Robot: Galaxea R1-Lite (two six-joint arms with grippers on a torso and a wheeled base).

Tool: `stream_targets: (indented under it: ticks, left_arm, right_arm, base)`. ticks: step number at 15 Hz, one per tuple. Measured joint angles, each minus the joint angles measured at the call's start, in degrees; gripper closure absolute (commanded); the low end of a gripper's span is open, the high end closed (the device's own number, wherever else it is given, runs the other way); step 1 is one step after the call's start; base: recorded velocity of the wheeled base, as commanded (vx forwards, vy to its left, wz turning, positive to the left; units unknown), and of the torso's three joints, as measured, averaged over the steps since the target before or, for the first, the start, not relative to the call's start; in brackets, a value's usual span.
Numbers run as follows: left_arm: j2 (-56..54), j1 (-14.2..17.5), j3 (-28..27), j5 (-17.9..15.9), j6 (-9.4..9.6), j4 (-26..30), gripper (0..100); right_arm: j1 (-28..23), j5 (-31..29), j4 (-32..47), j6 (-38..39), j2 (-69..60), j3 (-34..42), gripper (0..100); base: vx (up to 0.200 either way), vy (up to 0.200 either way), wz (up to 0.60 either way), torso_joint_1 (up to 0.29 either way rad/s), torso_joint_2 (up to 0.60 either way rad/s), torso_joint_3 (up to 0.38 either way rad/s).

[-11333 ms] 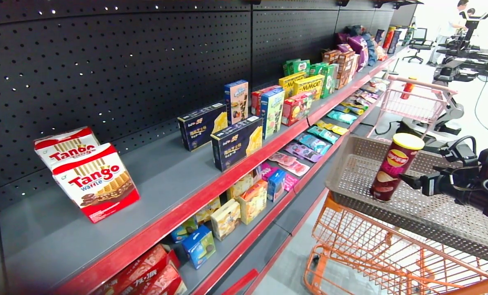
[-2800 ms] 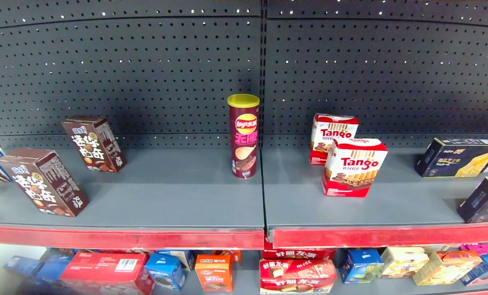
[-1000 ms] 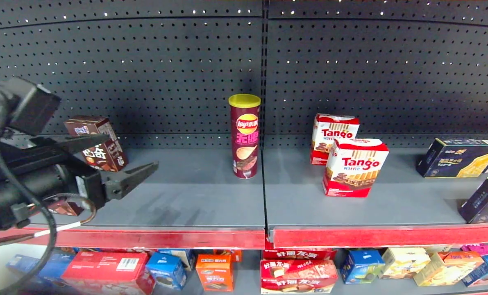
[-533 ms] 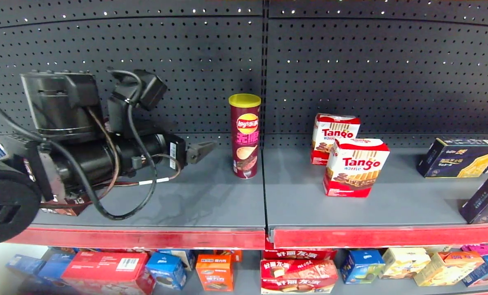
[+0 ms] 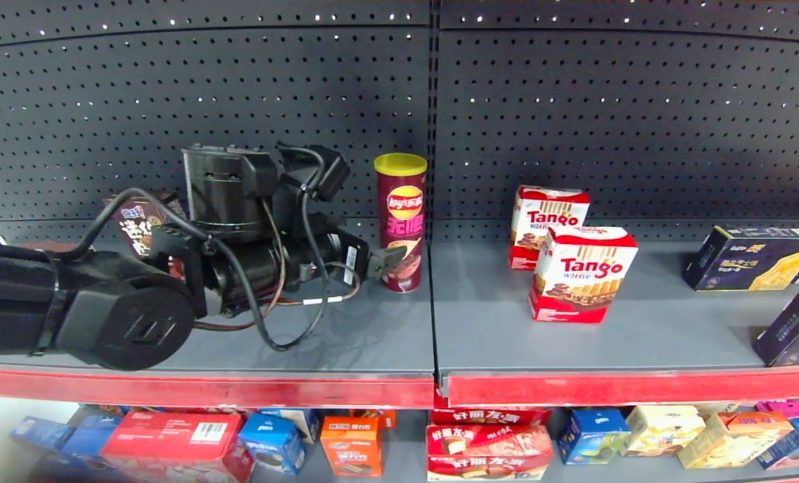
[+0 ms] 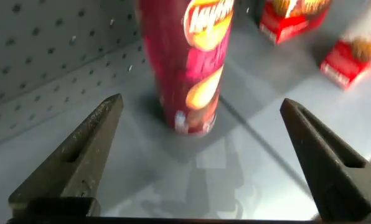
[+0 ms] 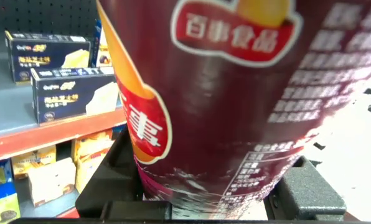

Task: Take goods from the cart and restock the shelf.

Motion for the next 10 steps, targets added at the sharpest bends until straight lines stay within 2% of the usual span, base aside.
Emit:
stream_targets:
  ticks: [2, 4, 7, 10]
  left_arm:
    - [2.66, -1.07, -3.64, 1.96, -2.47, 0.06, 0]
    - [5.08, -1.38, -6.81, 3.41, -3.93, 0.17, 0]
    - [8.41, -1.27, -11.45, 4.78, -4.25, 0.17, 0]
    - [10.59, -1.07, -13.57, 5.32, -4.41, 0.2, 0]
  right_arm:
    - [-0.05, -0.02, 0.02, -0.06, -0.02, 0.22, 100]
    - [-0.07, -0.02, 0.04, -0.13, -0.05, 0.33, 100]
    - [-0.16, -0.02, 0.04, -0.22, -0.02, 0.55, 100]
    - [-0.21, -0.02, 0.06, -0.2, 0.04, 0.61, 100]
  base:
    - [0.0, 0.0, 0.0, 0.0, 0.0, 0.0]
    - [0.0, 0.0, 0.0, 0.0, 0.0, 0.0]
    - [0.0, 0.0, 0.0, 0.0, 0.0, 0.0]
    - [0.0, 0.0, 0.0, 0.0, 0.0, 0.0]
